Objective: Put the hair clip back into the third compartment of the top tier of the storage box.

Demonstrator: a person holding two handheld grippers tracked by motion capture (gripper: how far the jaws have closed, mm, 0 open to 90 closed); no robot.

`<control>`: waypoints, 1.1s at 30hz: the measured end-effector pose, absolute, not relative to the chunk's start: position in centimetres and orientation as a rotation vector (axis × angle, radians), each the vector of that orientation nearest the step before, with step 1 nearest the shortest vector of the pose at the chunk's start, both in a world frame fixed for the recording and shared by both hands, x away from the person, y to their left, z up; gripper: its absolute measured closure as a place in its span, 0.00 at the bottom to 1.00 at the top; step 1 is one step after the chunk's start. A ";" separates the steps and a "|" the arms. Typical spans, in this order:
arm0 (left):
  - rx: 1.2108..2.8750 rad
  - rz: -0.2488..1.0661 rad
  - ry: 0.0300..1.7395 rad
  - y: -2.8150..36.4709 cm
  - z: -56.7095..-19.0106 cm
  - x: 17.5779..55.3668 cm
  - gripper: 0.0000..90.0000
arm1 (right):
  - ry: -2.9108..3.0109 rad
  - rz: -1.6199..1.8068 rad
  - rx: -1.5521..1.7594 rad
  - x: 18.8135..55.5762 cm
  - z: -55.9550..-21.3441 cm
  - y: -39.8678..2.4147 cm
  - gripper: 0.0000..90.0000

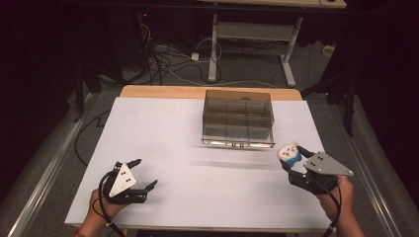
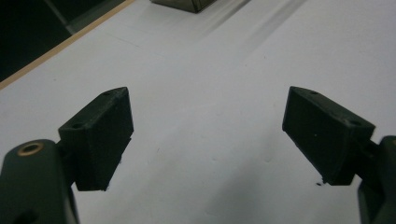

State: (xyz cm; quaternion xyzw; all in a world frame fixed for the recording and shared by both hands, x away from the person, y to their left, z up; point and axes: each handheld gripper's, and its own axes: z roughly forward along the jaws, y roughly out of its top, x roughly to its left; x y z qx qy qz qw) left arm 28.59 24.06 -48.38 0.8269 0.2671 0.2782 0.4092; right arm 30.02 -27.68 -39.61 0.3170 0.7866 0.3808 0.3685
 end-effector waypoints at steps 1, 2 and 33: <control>2.083 0.699 0.672 24.1 -48.4 28.6 0.18 | 2.022 0.981 0.812 30.2 -39.6 -27.6 0.41; 2.083 0.699 0.672 24.1 -48.4 28.6 0.18 | 2.027 0.979 0.811 30.3 -39.5 -27.5 0.41; 2.097 0.683 0.665 24.0 -48.5 28.7 0.18 | 2.120 0.911 0.756 34.1 -38.0 -24.9 0.41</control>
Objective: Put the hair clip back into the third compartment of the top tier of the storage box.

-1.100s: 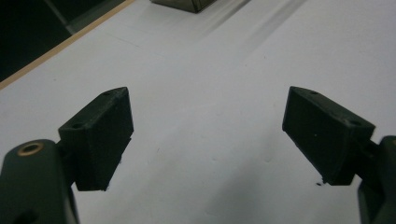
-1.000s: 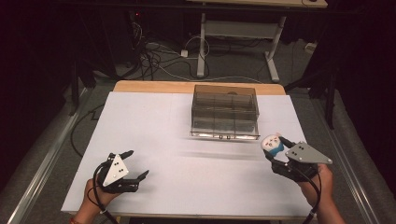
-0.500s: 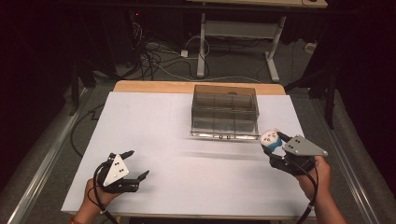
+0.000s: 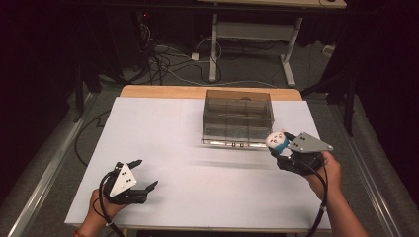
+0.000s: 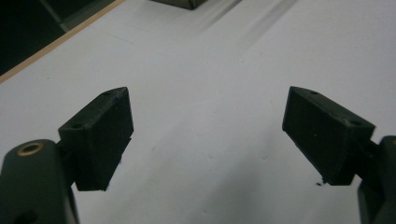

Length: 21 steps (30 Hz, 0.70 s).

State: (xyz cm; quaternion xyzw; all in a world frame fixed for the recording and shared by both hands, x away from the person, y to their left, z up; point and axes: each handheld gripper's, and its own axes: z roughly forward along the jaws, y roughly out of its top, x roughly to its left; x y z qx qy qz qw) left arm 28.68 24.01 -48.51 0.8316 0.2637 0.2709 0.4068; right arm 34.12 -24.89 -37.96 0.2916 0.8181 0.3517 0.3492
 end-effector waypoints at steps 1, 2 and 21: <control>2.097 0.683 0.665 24.0 -48.5 28.7 0.18 | 2.126 0.910 0.754 34.3 -38.0 -24.8 0.41; 2.098 0.682 0.663 24.0 -48.5 28.7 0.18 | 2.131 0.907 0.757 34.5 -38.0 -24.6 0.41; 2.103 0.680 0.657 24.0 -48.5 28.7 0.18 | 2.199 0.878 0.821 37.6 -38.4 -22.4 0.41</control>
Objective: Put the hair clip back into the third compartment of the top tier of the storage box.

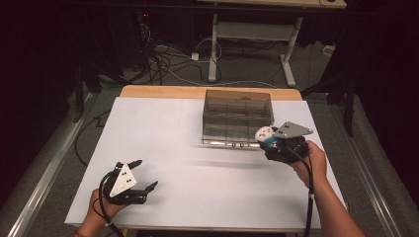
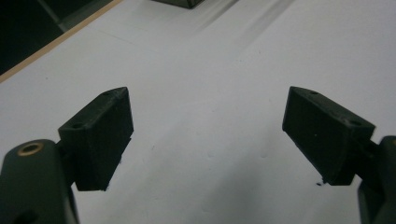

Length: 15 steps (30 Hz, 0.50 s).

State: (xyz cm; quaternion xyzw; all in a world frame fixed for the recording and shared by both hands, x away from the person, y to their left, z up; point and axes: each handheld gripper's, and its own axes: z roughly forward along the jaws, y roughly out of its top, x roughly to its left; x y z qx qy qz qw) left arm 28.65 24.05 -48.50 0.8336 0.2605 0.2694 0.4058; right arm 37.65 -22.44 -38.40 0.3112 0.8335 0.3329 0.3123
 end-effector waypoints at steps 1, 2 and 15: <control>2.104 0.681 0.655 24.0 -48.5 28.6 0.18 | 2.206 0.876 0.831 37.9 -38.4 -22.2 0.41; 2.104 0.681 0.655 24.0 -48.5 28.6 0.18 | 2.206 0.876 0.831 37.9 -38.4 -22.2 0.41; 2.109 0.681 0.648 24.0 -48.5 28.6 0.18 | 2.228 0.809 0.904 39.6 -39.3 -21.2 0.40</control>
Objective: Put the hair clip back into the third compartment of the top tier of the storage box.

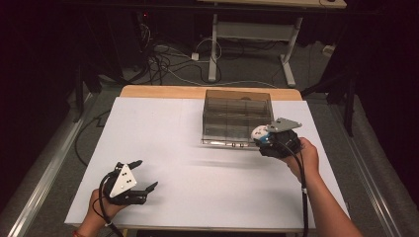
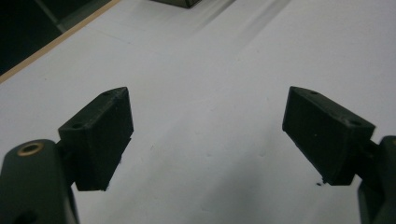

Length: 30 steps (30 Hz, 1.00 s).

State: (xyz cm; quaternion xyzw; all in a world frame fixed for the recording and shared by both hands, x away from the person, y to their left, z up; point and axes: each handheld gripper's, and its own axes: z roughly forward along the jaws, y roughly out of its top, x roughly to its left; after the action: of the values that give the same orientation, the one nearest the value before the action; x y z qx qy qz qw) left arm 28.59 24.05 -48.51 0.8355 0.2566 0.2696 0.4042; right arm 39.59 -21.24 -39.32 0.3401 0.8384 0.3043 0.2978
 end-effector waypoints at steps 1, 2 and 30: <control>2.109 0.681 0.648 24.0 -48.5 28.6 0.18 | 2.228 0.809 0.904 39.6 -39.3 -21.2 0.40; 2.111 0.681 0.647 24.0 -48.5 28.6 0.18 | 2.227 0.808 0.900 39.7 -39.3 -21.2 0.40; 2.114 0.673 0.647 23.8 -48.6 28.6 0.18 | 2.187 0.898 0.910 39.4 -38.3 -21.2 0.59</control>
State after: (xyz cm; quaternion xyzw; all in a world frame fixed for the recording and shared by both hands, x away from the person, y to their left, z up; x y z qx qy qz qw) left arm 28.63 23.82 -48.60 0.8371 0.2563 0.2663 0.4033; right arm 39.36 -21.23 -38.26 0.3428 0.8235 0.3384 0.2996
